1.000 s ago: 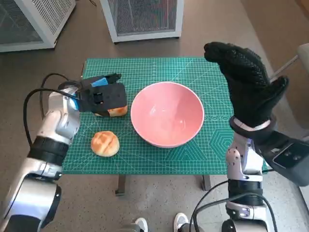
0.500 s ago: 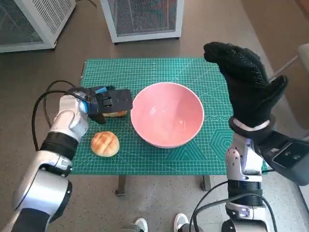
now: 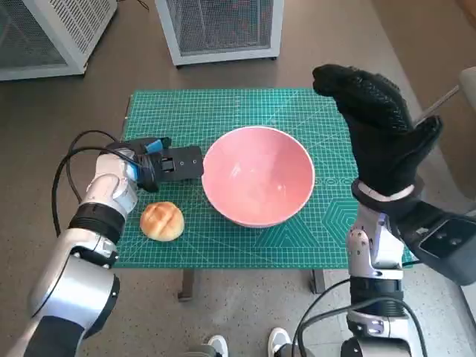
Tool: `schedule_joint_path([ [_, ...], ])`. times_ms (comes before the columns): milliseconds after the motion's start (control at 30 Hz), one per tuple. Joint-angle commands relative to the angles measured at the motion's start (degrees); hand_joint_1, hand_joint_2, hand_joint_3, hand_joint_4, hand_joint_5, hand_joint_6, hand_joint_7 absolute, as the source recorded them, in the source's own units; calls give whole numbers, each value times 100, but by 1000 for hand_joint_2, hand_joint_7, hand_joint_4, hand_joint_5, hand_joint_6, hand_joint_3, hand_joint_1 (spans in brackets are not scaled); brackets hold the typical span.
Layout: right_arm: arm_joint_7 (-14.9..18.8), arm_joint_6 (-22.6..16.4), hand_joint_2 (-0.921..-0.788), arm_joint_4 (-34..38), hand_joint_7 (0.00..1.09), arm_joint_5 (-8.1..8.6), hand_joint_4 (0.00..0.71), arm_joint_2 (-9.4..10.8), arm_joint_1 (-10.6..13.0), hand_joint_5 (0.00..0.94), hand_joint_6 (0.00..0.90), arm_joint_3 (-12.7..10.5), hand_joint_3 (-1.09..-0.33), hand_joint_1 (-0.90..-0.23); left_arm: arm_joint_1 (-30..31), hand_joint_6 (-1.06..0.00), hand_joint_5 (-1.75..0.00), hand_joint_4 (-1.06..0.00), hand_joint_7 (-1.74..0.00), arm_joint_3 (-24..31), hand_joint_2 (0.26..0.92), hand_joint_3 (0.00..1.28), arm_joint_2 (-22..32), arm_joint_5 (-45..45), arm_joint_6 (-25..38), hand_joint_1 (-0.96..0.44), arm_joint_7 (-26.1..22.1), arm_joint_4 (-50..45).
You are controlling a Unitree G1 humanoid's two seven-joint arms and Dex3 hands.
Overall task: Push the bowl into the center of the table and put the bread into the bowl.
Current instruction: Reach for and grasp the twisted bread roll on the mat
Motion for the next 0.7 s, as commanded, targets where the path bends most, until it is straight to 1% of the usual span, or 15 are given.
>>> schedule_joint_path([
  [33,-44,75,-921,24,540,25,274,27,128,12,129,-8,-412,-503,118,-460,-62,-492,-52,-109,835,36,-26,130,-248,37,470,140],
  [67,-49,81,-921,16,540,25,275,27,132,12,130,-8,-411,-503,131,-477,-63,-529,-50,-165,839,35,-19,186,-299,36,588,153],
  [100,-53,85,-921,13,540,24,275,28,133,11,131,-8,-406,-504,136,-528,-92,-637,-59,-206,848,33,-14,223,-337,29,673,168],
  [133,-55,91,-921,8,540,28,275,29,135,11,132,-9,-405,-504,147,-546,-103,-676,-62,-252,851,32,-4,270,-393,26,786,185],
  [167,-56,96,-921,4,539,32,275,30,137,11,133,-10,-401,-506,153,-603,-511,-671,-83,-281,876,52,1,302,-434,148,868,204],
  [200,-58,101,-921,-4,539,36,276,33,143,11,133,-9,-399,-507,161,-640,-783,-660,-97,-317,892,72,12,343,-484,225,961,221],
  [233,-61,104,-921,-8,538,38,276,35,145,10,134,-9,-397,-508,165,-691,-950,-661,-124,-342,903,78,20,371,-521,275,1026,237],
  [267,-66,110,-921,-18,538,38,276,39,150,10,134,-7,-397,-508,171,-709,-1010,-661,-134,-362,906,80,35,390,-572,294,1102,245],
  [300,-70,115,-921,-26,537,39,276,41,154,10,135,-5,-395,-508,175,-670,-1091,-640,-524,-376,912,91,45,400,-609,188,1156,252],
  [333,-73,119,-921,-35,537,40,276,43,159,10,135,-4,-395,-509,193,-652,-1123,-630,-667,-380,913,99,66,404,-679,150,1252,261],
  [367,-75,122,-921,-39,537,41,277,45,161,10,135,-2,-393,-509,205,-630,-1218,-628,-803,-381,916,108,80,408,-731,97,1321,271],
  [400,-72,122,-921,-38,536,46,277,48,164,9,135,-3,-392,-509,222,-615,-1278,-628,-890,-365,918,115,106,398,-810,63,1402,267],
  [533,-48,127,-921,-28,535,76,277,53,167,9,136,-10,-390,-508,255,-621,-1354,-602,-1012,-284,920,120,172,339,-1051,18,1588,253],
  [600,-33,124,-921,-9,534,95,278,55,165,9,137,-16,-389,-507,271,-612,-1297,-592,-1126,-220,920,122,198,279,-1161,8,1653,231],
  [700,-15,125,-921,22,532,122,278,60,158,8,138,-18,-388,-506,265,-608,-1263,-585,-1188,-132,921,124,228,197,-1254,3,1684,187],
])
